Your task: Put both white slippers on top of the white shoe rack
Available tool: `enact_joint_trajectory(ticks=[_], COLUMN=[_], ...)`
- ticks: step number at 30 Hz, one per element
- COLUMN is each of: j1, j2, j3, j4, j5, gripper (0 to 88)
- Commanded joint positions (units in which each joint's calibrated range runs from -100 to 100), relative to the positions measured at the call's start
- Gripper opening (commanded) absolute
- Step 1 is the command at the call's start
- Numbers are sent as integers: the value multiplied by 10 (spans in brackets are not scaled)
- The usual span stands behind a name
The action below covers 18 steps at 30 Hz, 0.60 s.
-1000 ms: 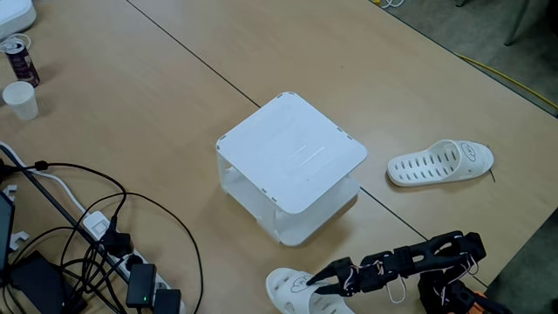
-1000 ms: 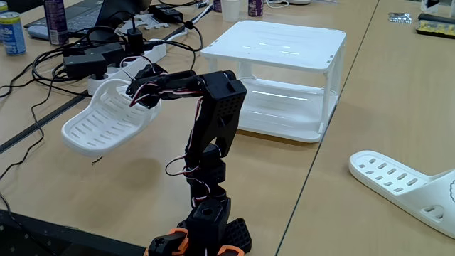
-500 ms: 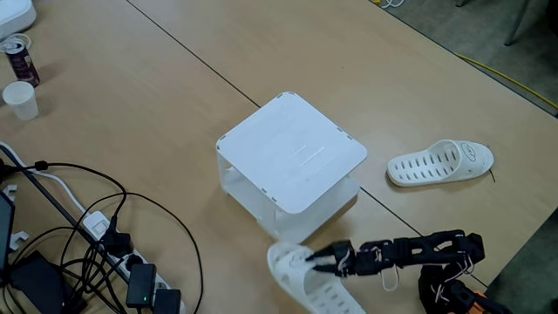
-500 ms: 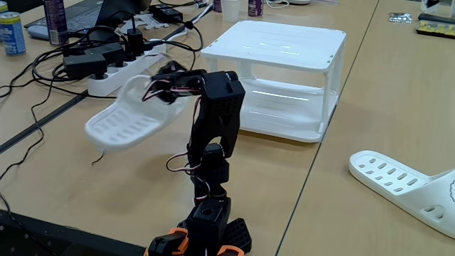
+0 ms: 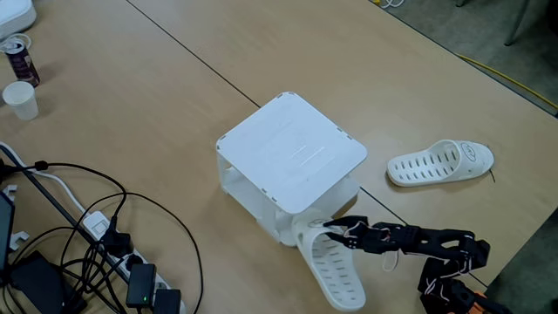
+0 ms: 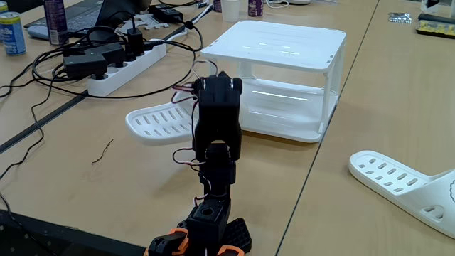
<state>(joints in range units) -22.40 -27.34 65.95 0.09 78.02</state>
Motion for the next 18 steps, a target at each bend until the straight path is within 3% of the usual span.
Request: enact_joint_trajectory(ticks=[1, 10, 18], j1=[36, 198, 359], j2=[-99, -175, -170], j3=[37, 94, 94], j4=[-3, -2, -1], j5=[-3, -5, -50], gripper=[8, 8, 7])
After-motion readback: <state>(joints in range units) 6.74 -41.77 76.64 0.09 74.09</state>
